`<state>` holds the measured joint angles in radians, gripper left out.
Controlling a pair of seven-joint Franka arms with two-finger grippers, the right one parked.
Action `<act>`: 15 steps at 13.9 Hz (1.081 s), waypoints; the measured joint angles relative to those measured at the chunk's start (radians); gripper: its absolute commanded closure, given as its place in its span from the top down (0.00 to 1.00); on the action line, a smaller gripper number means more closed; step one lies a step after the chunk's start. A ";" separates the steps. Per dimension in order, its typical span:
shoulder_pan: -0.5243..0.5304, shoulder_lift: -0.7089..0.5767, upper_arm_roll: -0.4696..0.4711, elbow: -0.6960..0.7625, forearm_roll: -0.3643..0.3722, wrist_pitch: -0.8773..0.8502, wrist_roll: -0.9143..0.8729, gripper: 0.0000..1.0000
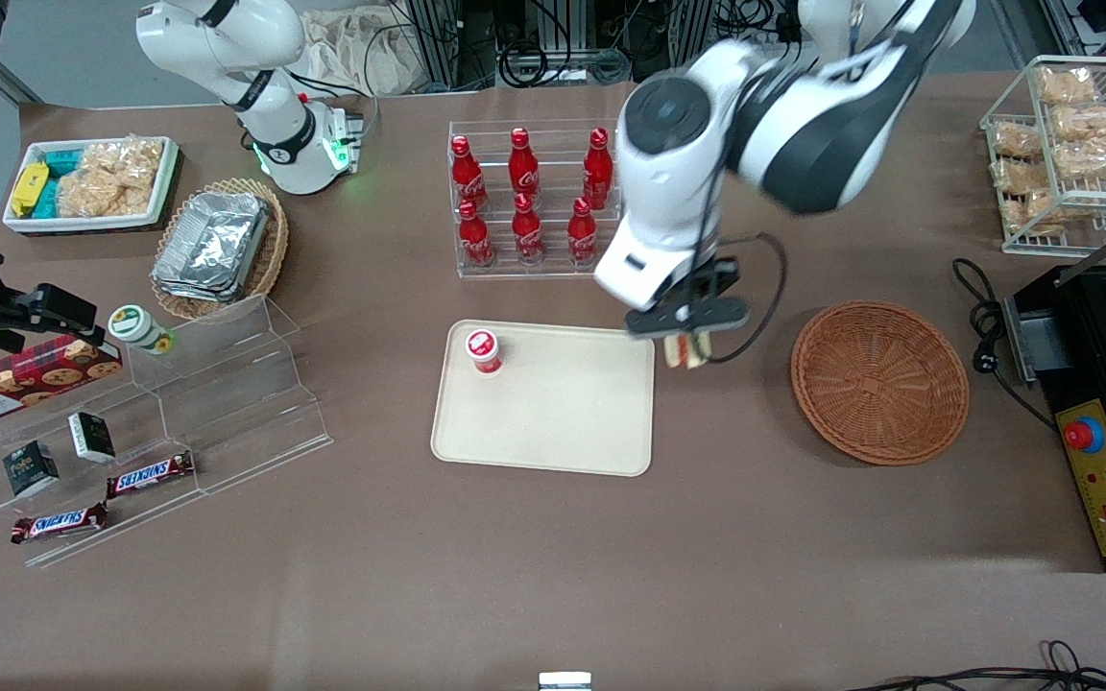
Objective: Place sandwich from basket to tray
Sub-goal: 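Carry the sandwich with the left gripper over to the cream tray, then lower the sandwich onto the tray beside the can and open the left gripper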
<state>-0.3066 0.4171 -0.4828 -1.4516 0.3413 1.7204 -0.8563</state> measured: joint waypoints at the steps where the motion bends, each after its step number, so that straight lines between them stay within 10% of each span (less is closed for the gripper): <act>1: -0.016 0.061 0.000 -0.001 0.035 0.043 -0.024 0.28; 9: -0.028 0.369 0.003 0.004 0.167 0.290 -0.086 0.32; 11: -0.031 0.403 0.003 0.004 0.193 0.310 -0.091 0.49; 13: -0.035 0.422 0.002 0.005 0.207 0.327 -0.097 1.00; 15: -0.035 0.422 0.001 0.013 0.207 0.328 -0.104 1.00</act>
<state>-0.3415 0.8392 -0.4813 -1.4382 0.5488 2.0479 -0.9605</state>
